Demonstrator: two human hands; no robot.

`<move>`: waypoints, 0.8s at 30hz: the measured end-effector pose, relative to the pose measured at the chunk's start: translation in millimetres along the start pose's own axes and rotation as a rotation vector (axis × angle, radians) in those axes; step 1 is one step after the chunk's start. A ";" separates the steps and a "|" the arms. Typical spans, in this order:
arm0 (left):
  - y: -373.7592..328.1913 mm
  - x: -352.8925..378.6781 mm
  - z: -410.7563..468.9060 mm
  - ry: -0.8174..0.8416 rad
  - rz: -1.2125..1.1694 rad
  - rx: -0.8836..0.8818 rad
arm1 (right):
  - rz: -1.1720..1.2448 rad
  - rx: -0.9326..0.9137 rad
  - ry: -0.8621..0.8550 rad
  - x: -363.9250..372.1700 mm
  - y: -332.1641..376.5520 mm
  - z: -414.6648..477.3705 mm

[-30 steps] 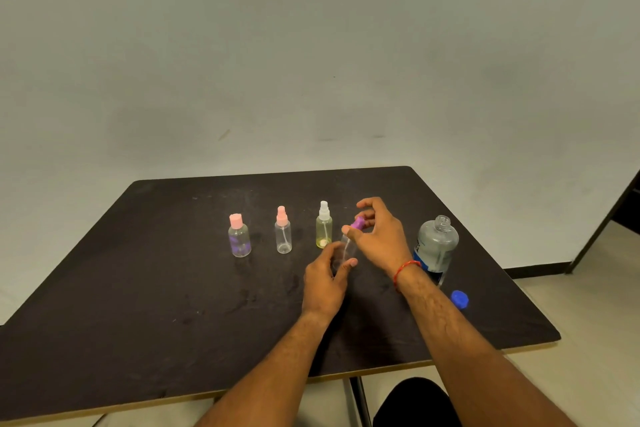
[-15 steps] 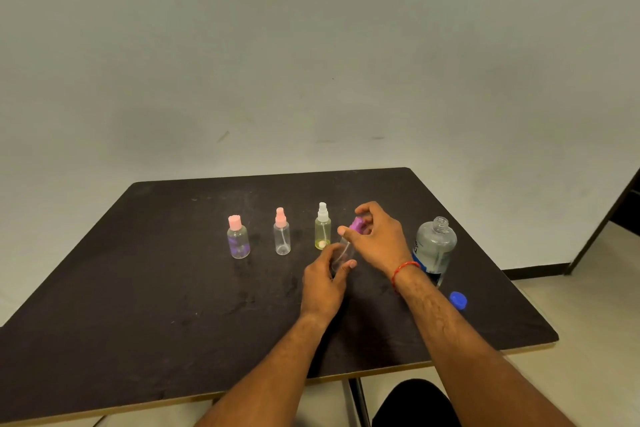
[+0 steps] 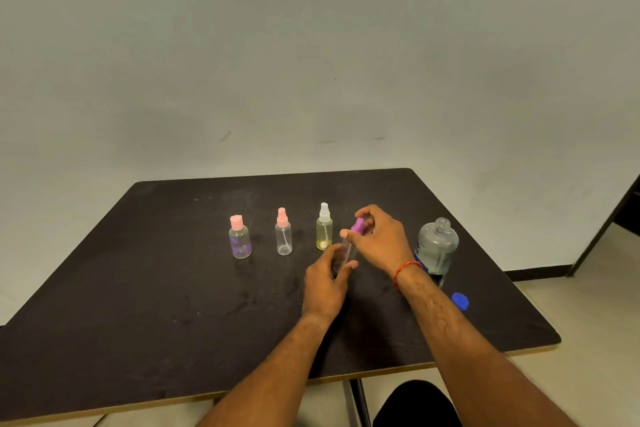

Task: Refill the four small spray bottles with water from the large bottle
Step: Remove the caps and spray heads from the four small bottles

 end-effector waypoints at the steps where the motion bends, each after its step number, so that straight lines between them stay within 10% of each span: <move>1: -0.9 -0.3 -0.3 0.001 0.002 0.002 | -0.034 0.007 -0.019 0.2 -0.3 0.3; 24: -3.5 8.4 15.8 -0.112 0.064 -0.035 | -0.052 -0.204 -0.543 -5.6 -38.8 -44.3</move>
Point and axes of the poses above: each hand's wrist, its own z-axis towards the middle knuckle, its own x-axis out of the palm, y = z × x, the point moved 1 cm from there along z, towards the middle knuckle, and after that the axes turned 11 degrees about y, right-handed, at the moved point
